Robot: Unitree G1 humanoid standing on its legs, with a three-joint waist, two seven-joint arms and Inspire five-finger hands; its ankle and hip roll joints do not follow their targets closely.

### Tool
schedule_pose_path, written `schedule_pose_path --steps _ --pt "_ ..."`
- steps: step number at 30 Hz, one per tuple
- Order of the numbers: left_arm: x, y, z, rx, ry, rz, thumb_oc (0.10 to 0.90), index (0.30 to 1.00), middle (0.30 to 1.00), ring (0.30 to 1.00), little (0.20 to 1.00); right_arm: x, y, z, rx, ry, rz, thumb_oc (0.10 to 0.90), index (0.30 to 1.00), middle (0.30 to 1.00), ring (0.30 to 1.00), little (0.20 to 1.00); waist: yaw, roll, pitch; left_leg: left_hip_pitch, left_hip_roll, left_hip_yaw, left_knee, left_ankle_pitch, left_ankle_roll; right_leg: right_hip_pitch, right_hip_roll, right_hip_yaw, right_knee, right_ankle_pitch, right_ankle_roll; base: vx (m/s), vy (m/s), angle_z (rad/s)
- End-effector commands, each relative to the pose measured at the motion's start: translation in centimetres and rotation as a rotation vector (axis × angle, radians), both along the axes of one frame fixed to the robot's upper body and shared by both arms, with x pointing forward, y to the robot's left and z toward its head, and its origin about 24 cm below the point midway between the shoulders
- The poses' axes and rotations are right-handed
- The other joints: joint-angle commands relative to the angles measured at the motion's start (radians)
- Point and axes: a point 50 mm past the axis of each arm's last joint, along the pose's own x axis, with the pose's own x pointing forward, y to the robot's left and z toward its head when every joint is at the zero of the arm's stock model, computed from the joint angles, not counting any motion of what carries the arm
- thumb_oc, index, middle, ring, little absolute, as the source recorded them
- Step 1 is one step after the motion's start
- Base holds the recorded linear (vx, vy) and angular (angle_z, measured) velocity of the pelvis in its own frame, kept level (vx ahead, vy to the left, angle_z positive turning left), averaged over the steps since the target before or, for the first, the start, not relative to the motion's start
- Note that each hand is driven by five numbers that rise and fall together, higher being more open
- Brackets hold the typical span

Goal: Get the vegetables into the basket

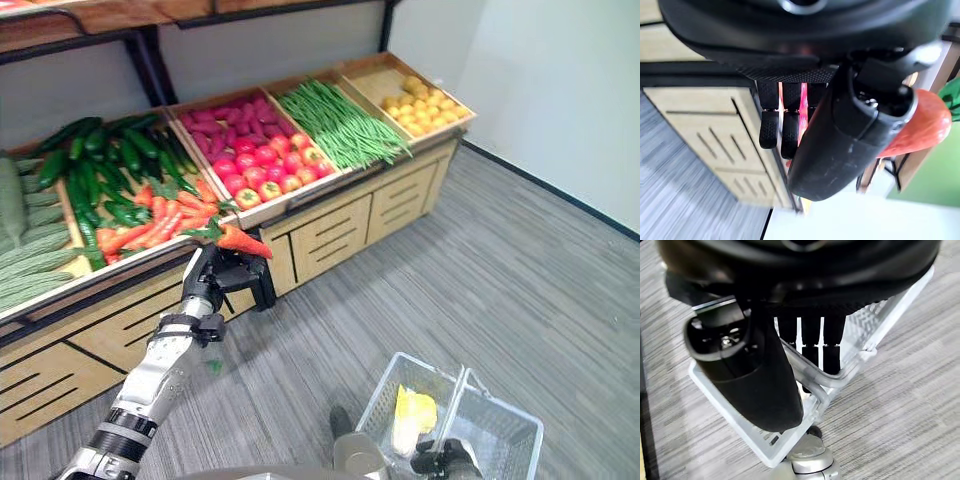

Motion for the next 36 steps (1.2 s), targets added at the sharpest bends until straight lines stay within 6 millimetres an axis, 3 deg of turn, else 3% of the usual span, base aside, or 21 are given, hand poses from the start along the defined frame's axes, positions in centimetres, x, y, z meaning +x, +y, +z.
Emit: schedule_pose_path --steps 1,2,3,10,18,26,30,31,32,33,34,36 --pt "1.1 0.7 5.6 -0.034 -0.277 0.033 0.400 0.300 0.300 0.300 0.300 -1.6 -1.6 0.1 -0.074 0.071 0.066 0.400 0.300 0.300 0.300 0.300 0.064 0.043 -0.029 -0.017 0.084 -0.072 0.015 0.022 -0.046 0.042 -0.163 -0.404 0.155 -0.115 0.039 0.05 0.045 -0.79" --pt "1.1 0.7 5.6 -0.034 -0.276 0.033 0.400 0.300 0.300 0.300 0.300 -1.6 -1.6 0.1 -0.074 0.072 0.066 0.400 0.300 0.300 0.300 0.300 0.061 0.044 -0.028 -0.015 0.085 -0.075 0.014 0.021 -0.047 0.045 -0.162 -0.408 0.154 -0.116 0.039 0.09 0.005 -1.17" --pt "1.0 0.8 5.6 -0.029 -0.275 0.041 0.400 0.300 0.300 0.300 0.300 -1.3 -1.5 0.1 -0.076 0.069 0.087 0.400 0.300 0.300 0.300 0.300 0.066 0.032 -0.028 -0.004 0.085 -0.048 0.011 0.024 -0.051 0.031 -0.173 -0.486 0.154 -0.109 0.031 0.06 -0.047 -0.95" --pt "0.5 0.6 5.0 -0.036 -0.260 0.031 0.400 0.300 0.300 0.300 0.300 -1.7 -1.6 0.1 -0.080 0.082 0.082 0.400 0.300 0.300 0.300 0.300 0.050 0.027 -0.034 0.013 0.085 -0.067 0.030 -0.005 -0.055 0.059 -0.150 -0.467 0.113 -0.118 0.024 0.08 -0.052 -0.19" --pt "0.5 0.1 4.8 -0.051 -0.251 0.031 0.400 0.300 0.300 0.300 0.300 -1.5 -2.0 0.3 -0.100 0.077 0.094 0.400 0.300 0.300 0.300 0.300 0.046 0.041 -0.027 0.000 0.106 -0.072 0.036 0.000 -0.069 0.068 -0.117 -0.459 0.106 -0.149 0.008 0.08 -0.059 -0.01" --pt "0.8 -0.4 5.4 -0.069 -0.276 0.031 0.400 0.300 0.300 0.300 0.300 -0.3 -2.2 0.6 -0.115 0.038 0.099 0.400 0.300 0.300 0.300 0.300 0.051 0.045 0.017 -0.057 0.141 -0.072 0.035 0.028 -0.090 0.017 -0.097 -0.447 0.138 -0.179 -0.005 0.01 -0.057 0.02" --pt "0.9 -0.4 5.7 -0.071 -0.289 0.027 0.400 0.300 0.300 0.300 0.300 0.6 -2.1 0.9 -0.123 0.012 0.120 0.400 0.300 0.300 0.300 0.300 0.060 0.030 0.044 -0.109 0.209 -0.076 0.192 -0.013 -0.116 0.015 -0.082 -0.446 0.168 -0.227 -0.037 0.07 -0.161 0.06" --pt "0.8 -0.2 5.8 -0.069 -0.292 0.031 0.400 0.300 0.300 0.300 0.300 0.7 -2.1 0.9 -0.125 0.007 0.130 0.400 0.300 0.300 0.300 0.300 0.069 0.021 0.051 -0.131 0.238 -0.082 0.277 -0.002 -0.130 0.029 -0.072 -0.446 0.163 -0.238 -0.051 0.10 -0.270 0.08" --pt "0.7 -0.1 5.9 -0.068 -0.301 0.032 0.400 0.300 0.300 0.300 0.300 0.9 -2.2 1.0 -0.126 -0.001 0.132 0.400 0.300 0.300 0.300 0.300 0.096 0.005 0.075 -0.190 0.288 -0.125 0.434 0.047 -0.161 0.065 -0.037 -0.447 0.149 -0.259 -0.081 0.10 -0.281 -0.01" --pt "0.7 -0.1 6.0 -0.067 -0.302 0.031 0.400 0.300 0.300 0.300 0.300 0.9 -2.1 1.0 -0.125 -0.002 0.131 0.400 0.300 0.300 0.300 0.300 0.094 0.010 0.077 -0.201 0.302 -0.133 0.455 0.041 -0.168 0.067 -0.029 -0.452 0.147 -0.261 -0.086 0.02 -0.259 -0.15" --pt "0.8 0.0 6.2 -0.060 -0.313 0.041 0.400 0.300 0.300 0.300 0.300 1.3 -2.4 1.2 -0.133 -0.018 0.127 0.400 0.300 0.300 0.300 0.300 0.119 -0.018 0.102 -0.281 0.283 -0.235 0.542 0.111 -0.155 0.077 -0.021 -0.449 0.133 -0.258 -0.117 -0.03 -0.072 -0.13" --pt "1.0 0.0 6.6 -0.057 -0.330 0.049 0.400 0.300 0.300 0.300 0.300 1.6 -2.7 1.3 -0.141 -0.027 0.123 0.400 0.300 0.300 0.300 0.300 0.119 -0.024 0.108 -0.355 0.259 -0.316 0.474 0.084 -0.135 0.079 -0.032 -0.443 0.116 -0.259 -0.103 0.03 0.091 -0.05"
